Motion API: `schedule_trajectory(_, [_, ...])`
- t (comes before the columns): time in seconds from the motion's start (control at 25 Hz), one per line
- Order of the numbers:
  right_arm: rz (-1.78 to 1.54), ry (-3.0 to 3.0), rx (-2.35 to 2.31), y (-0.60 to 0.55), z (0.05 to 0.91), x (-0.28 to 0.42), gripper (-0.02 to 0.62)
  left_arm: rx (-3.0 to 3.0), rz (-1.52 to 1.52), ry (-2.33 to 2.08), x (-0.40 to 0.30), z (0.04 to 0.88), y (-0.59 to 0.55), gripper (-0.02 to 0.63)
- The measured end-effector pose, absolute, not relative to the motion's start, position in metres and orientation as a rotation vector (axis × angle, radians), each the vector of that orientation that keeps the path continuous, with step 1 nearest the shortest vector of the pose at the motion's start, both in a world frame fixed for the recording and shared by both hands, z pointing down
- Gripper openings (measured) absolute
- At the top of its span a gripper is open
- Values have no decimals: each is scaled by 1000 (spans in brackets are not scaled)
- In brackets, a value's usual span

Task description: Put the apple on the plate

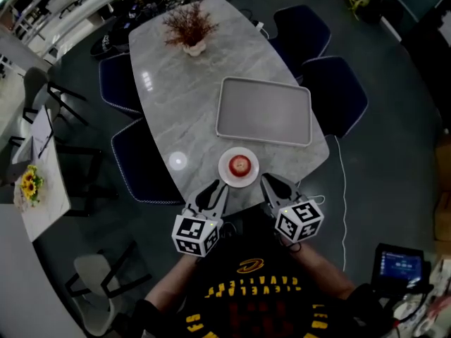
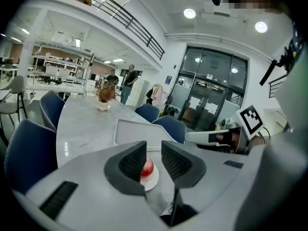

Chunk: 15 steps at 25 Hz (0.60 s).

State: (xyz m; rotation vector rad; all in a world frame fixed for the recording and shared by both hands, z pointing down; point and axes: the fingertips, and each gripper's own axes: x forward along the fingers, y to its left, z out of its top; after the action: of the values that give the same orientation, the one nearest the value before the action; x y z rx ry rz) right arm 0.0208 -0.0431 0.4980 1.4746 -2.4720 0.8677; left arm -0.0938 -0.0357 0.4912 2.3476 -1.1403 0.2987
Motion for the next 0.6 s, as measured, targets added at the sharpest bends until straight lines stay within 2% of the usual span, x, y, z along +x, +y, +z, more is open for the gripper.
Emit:
schedule_trajectory(0.28, [966, -2372, 1375, -80, 549, 46, 9, 2085, 349, -1178, -96, 555, -72, 98])
schedule_trajectory(0.36, [988, -2352, 1341, -88, 562, 50, 52, 2020, 365, -1187, -99, 573, -77, 98])
schedule_trajectory(0.6, [1042, -2283, 1223, -103, 607, 60, 54, 1833, 425, -1169, -101, 631, -77, 98])
